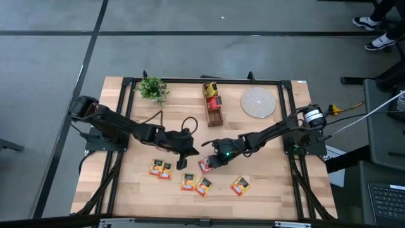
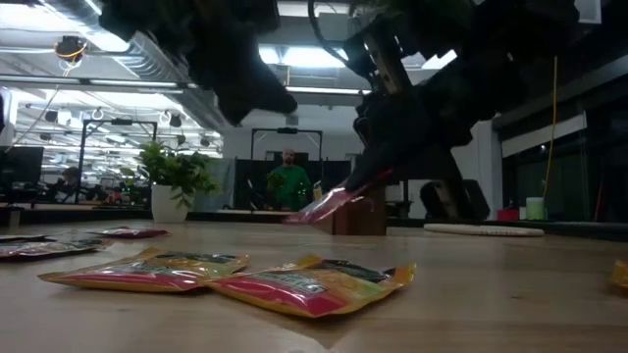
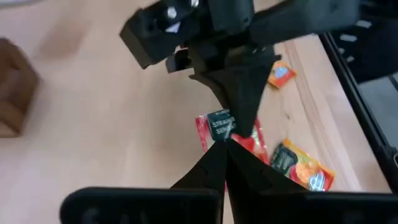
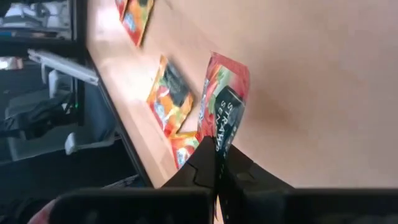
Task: Pick & Place Tea
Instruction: Put the red tea bag into the middle section of the wooden organizer
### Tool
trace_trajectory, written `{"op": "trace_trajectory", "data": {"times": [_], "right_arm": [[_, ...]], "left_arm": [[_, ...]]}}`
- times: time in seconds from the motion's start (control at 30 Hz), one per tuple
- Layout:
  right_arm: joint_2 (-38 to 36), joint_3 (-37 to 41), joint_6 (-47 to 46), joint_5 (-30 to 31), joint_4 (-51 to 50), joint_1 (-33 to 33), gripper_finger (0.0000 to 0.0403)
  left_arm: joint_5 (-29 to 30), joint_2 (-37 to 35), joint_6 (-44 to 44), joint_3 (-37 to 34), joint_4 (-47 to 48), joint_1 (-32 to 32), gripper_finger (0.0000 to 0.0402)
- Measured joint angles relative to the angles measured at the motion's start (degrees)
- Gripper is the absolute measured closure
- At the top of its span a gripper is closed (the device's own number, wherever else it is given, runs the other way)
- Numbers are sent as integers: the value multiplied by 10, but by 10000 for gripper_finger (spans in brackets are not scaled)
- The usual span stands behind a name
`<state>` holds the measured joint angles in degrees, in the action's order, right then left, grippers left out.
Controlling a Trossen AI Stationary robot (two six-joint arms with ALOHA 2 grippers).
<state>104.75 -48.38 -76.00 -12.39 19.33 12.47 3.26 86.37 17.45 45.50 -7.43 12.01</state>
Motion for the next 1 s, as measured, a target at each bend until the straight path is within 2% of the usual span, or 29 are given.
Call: {"op": "trace_trajectory", "data": {"times": [0.2,0.4,0.5,0.57,0.7,0.77,0.87,1.0], "right_arm": [[-59,-1,38,3,-67,-28,399],[-134,-2,133,4,-134,-57,400],[-172,-2,190,3,-176,-65,400],[-192,-2,230,2,-192,-67,400],[-217,-8,321,4,-203,-67,400],[-218,-28,363,4,-223,-67,400],[-210,-67,419,11,-277,-67,400],[-196,-121,477,42,-354,-67,400]], "left_arm": [[47,-47,0,0,36,0,399],[48,-84,0,1,45,-10,399],[38,-99,28,1,44,-26,393],[3,-105,53,1,41,-45,388],[-130,-106,93,1,42,-94,360],[-177,-106,104,1,41,-113,338],[-217,-106,106,1,17,-131,299],[-230,-106,118,1,-22,-138,246]]}}
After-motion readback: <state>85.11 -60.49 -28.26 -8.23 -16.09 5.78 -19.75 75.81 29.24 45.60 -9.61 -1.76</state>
